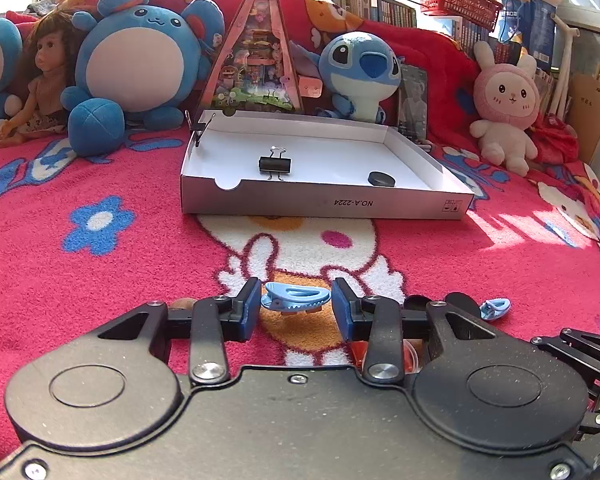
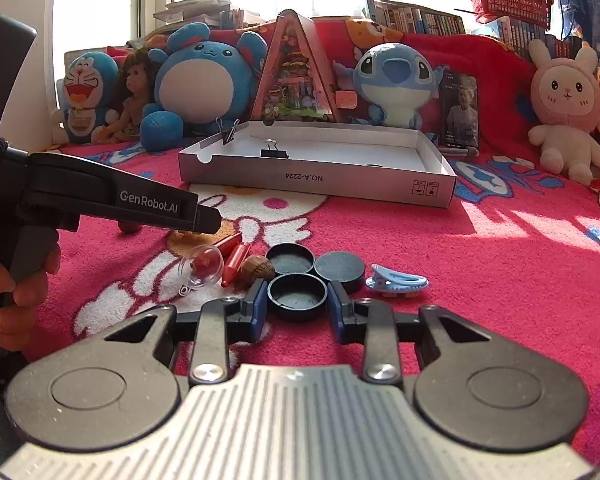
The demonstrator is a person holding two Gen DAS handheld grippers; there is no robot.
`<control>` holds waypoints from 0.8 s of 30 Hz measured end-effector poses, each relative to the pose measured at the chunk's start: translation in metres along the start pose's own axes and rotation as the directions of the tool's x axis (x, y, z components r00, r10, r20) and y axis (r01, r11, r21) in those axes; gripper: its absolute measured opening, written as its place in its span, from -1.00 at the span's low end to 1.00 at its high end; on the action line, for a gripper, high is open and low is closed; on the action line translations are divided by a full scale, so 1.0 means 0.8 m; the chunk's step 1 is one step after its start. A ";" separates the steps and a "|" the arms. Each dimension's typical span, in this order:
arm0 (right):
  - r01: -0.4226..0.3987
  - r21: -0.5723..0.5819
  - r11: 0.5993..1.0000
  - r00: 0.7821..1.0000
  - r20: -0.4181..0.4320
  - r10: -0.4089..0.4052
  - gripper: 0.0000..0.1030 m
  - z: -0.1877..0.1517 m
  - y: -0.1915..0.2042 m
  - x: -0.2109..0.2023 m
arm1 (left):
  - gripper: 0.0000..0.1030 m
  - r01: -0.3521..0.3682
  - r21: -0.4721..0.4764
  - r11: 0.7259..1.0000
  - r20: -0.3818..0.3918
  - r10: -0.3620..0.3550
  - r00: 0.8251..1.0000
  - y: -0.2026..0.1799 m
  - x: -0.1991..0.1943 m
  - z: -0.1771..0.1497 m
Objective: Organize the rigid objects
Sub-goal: 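Carry the blue hair clip and black cap into the white tray with both grippers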
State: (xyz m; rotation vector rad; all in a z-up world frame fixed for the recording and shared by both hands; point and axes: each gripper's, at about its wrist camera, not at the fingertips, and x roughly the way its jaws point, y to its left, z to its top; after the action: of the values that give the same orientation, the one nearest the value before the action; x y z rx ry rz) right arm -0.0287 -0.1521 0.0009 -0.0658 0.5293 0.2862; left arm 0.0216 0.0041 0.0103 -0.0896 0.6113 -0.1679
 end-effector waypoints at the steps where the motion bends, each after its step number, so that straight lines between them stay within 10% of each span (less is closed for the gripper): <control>1: -0.001 -0.001 1.000 1.000 -0.002 0.001 -0.28 0.001 0.000 -0.001 | -0.29 0.001 0.006 1.000 0.004 -0.001 1.000 -0.001 -0.002 0.001; 24: 0.030 0.114 0.993 0.999 0.021 -0.033 -0.28 0.089 -0.060 0.020 | -0.29 0.073 0.028 0.997 0.033 -0.074 0.997 0.003 0.017 0.092</control>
State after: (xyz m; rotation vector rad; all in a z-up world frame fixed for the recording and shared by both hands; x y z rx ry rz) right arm 0.0331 -0.1847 0.0536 0.0394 0.5201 0.2252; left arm 0.0757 0.0066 0.0624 -0.0894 0.5725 -0.2453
